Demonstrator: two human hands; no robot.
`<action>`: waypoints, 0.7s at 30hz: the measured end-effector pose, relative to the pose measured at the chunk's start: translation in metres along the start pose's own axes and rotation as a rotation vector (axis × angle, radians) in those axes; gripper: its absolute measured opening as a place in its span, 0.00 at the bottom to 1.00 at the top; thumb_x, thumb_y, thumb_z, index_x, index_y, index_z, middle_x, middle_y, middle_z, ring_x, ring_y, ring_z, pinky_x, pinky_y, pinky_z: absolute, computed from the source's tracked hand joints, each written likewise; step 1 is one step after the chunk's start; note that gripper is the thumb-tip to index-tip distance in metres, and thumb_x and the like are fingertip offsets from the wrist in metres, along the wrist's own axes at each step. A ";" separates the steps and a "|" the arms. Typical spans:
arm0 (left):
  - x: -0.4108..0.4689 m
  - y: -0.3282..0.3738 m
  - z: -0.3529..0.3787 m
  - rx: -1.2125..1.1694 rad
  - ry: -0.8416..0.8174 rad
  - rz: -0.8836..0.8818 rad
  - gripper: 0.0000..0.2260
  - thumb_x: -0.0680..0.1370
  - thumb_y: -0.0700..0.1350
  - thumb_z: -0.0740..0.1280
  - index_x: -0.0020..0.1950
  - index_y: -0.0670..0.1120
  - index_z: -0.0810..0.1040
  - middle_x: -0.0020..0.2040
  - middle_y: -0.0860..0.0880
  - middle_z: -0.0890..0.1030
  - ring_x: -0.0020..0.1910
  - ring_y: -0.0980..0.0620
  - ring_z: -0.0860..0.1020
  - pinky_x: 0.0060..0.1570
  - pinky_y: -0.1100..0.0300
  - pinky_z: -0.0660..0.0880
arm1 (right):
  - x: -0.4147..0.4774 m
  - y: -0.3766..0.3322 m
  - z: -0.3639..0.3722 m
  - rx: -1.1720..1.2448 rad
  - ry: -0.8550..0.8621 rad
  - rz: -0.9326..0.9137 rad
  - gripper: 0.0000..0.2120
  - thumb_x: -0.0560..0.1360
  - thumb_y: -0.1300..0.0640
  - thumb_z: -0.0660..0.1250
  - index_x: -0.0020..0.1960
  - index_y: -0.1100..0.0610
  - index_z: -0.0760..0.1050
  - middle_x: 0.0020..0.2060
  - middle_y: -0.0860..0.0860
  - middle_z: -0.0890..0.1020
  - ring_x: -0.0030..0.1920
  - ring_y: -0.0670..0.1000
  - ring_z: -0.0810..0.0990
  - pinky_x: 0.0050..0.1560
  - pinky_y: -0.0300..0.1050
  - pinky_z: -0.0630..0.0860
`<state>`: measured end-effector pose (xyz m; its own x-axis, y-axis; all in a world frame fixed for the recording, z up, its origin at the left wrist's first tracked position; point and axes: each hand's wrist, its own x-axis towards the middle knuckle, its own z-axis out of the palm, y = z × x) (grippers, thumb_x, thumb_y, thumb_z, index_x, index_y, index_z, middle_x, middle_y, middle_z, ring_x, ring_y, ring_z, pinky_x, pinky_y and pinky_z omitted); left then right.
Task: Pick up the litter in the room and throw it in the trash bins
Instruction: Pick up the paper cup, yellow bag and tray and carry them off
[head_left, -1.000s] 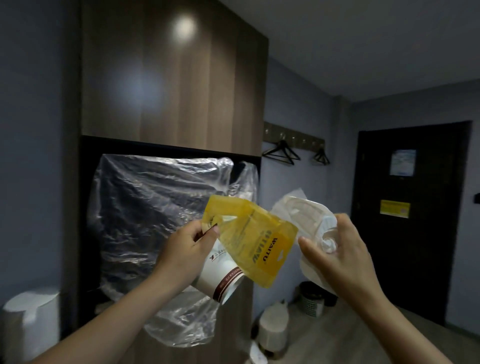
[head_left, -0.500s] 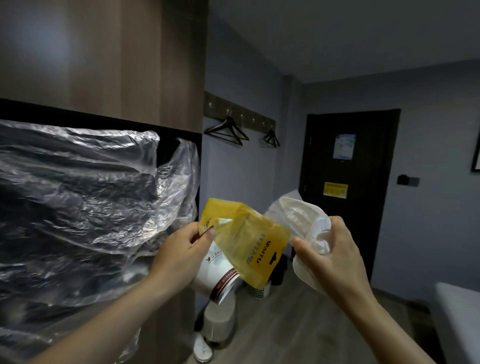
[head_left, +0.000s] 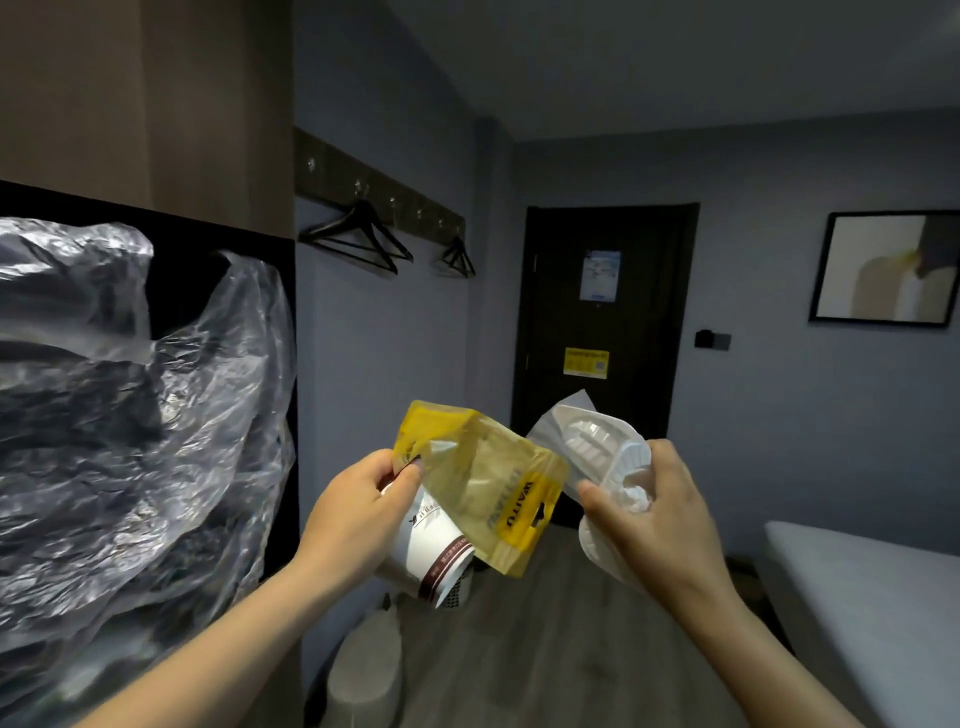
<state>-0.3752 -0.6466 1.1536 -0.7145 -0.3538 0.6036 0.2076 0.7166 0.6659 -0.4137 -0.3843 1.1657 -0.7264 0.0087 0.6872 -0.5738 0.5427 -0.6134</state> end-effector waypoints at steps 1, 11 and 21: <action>0.012 -0.006 0.009 0.000 -0.008 -0.001 0.15 0.77 0.55 0.61 0.41 0.44 0.75 0.35 0.49 0.78 0.38 0.50 0.76 0.38 0.53 0.72 | 0.009 0.006 0.008 -0.007 0.003 0.004 0.25 0.58 0.32 0.61 0.47 0.47 0.67 0.43 0.44 0.75 0.42 0.45 0.76 0.38 0.49 0.76; 0.123 -0.062 0.117 0.008 -0.040 -0.032 0.16 0.77 0.56 0.61 0.38 0.44 0.70 0.30 0.53 0.72 0.32 0.55 0.70 0.35 0.57 0.66 | 0.119 0.103 0.083 0.013 0.005 0.040 0.22 0.61 0.34 0.63 0.48 0.46 0.65 0.45 0.41 0.73 0.45 0.42 0.75 0.38 0.46 0.73; 0.215 -0.129 0.235 0.103 -0.095 -0.183 0.16 0.78 0.56 0.60 0.37 0.47 0.74 0.32 0.51 0.77 0.34 0.54 0.74 0.34 0.57 0.66 | 0.229 0.227 0.148 0.026 -0.069 0.125 0.21 0.61 0.35 0.63 0.48 0.45 0.65 0.46 0.40 0.74 0.47 0.43 0.75 0.39 0.46 0.73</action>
<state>-0.7129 -0.6735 1.0944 -0.7945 -0.4287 0.4300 0.0034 0.7050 0.7092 -0.7660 -0.3834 1.1265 -0.8163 0.0165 0.5773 -0.4865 0.5191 -0.7028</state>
